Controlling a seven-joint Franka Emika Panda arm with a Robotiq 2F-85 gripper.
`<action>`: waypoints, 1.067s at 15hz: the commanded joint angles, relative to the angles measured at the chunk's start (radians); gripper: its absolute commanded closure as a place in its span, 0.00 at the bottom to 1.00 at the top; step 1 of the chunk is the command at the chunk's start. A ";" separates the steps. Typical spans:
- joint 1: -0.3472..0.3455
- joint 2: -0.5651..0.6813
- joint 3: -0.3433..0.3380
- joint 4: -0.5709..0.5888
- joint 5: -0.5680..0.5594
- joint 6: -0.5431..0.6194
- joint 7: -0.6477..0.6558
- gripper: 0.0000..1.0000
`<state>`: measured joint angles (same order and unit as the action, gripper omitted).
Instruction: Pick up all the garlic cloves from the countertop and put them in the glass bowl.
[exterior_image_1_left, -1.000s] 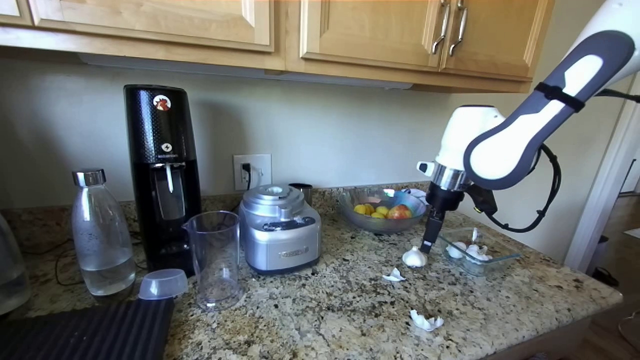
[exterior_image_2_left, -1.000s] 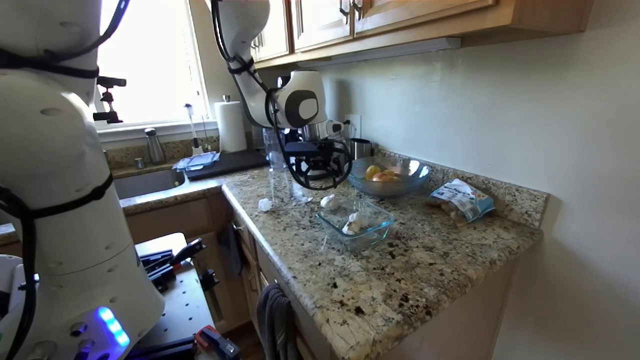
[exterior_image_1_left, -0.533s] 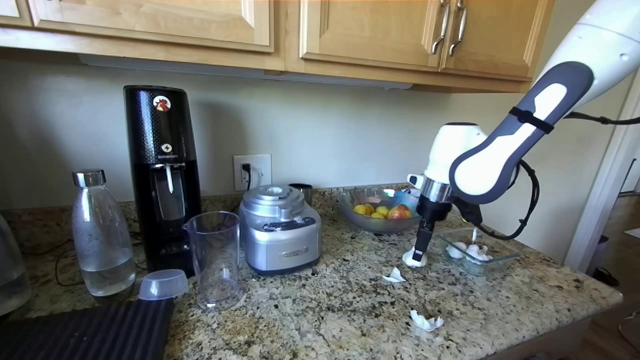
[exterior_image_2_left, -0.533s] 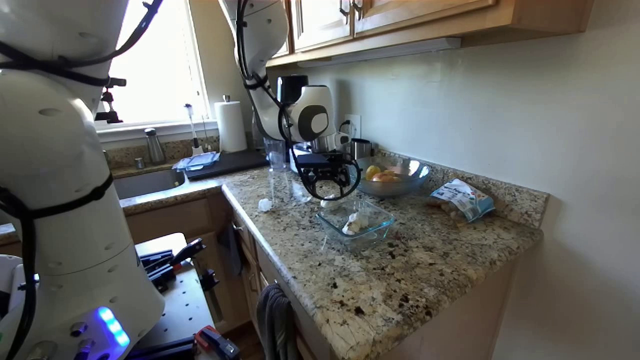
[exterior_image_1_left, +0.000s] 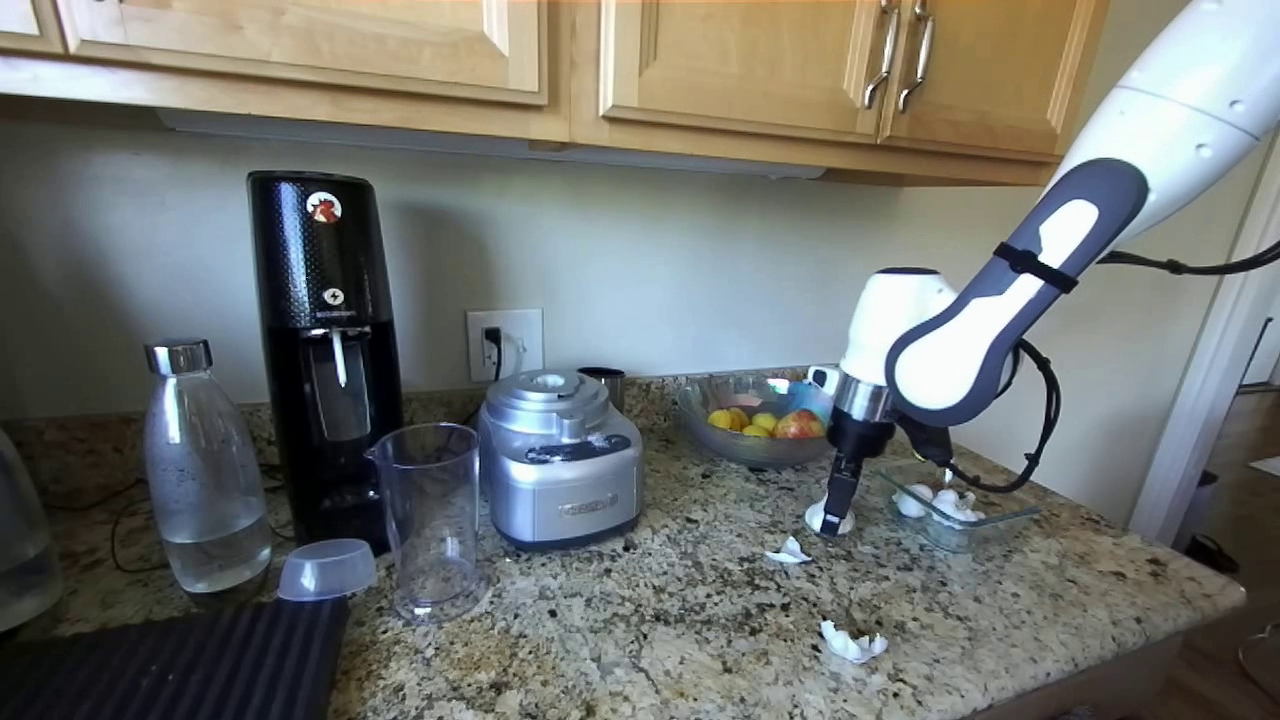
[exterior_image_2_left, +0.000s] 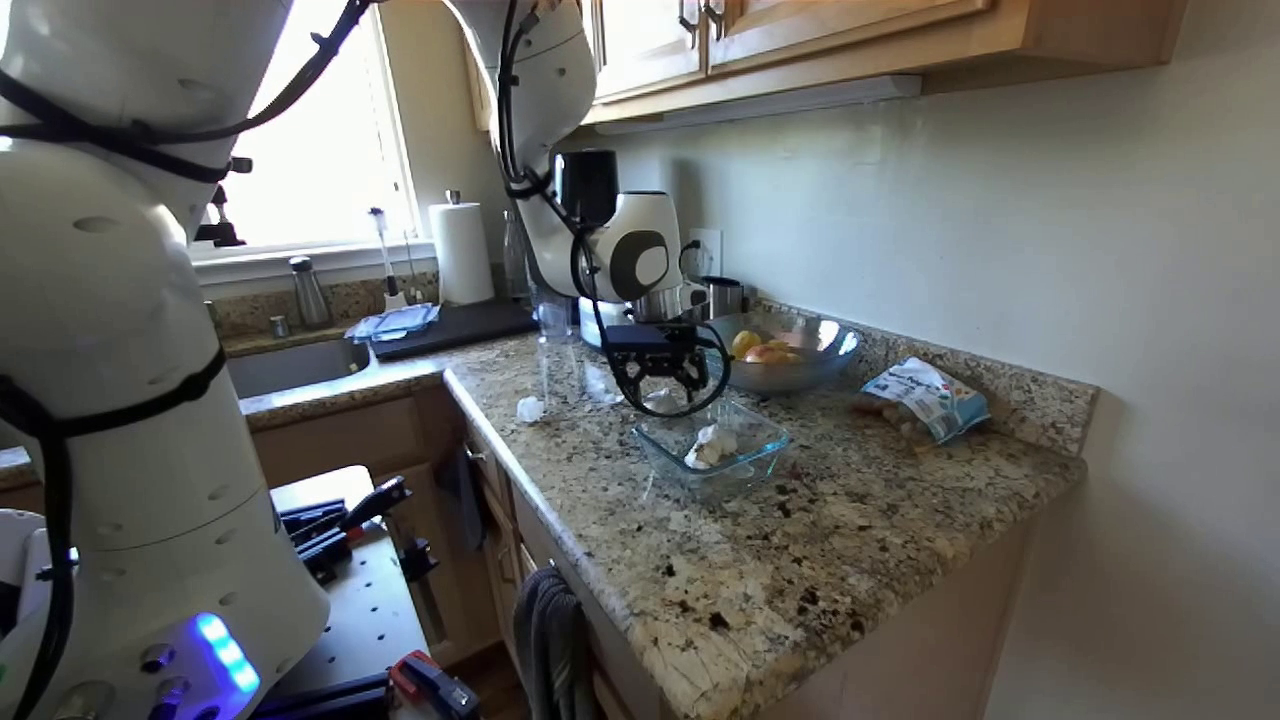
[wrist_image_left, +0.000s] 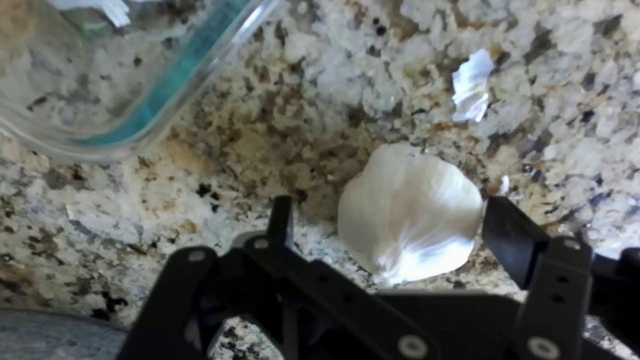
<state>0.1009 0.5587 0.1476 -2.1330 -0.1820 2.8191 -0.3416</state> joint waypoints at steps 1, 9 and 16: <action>-0.024 0.015 0.012 0.010 -0.010 0.016 -0.018 0.33; -0.030 -0.051 0.023 -0.015 0.022 -0.064 0.019 0.62; -0.071 -0.243 0.059 -0.109 0.132 -0.161 0.022 0.62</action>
<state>0.0517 0.4523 0.2004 -2.1443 -0.0837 2.6886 -0.3366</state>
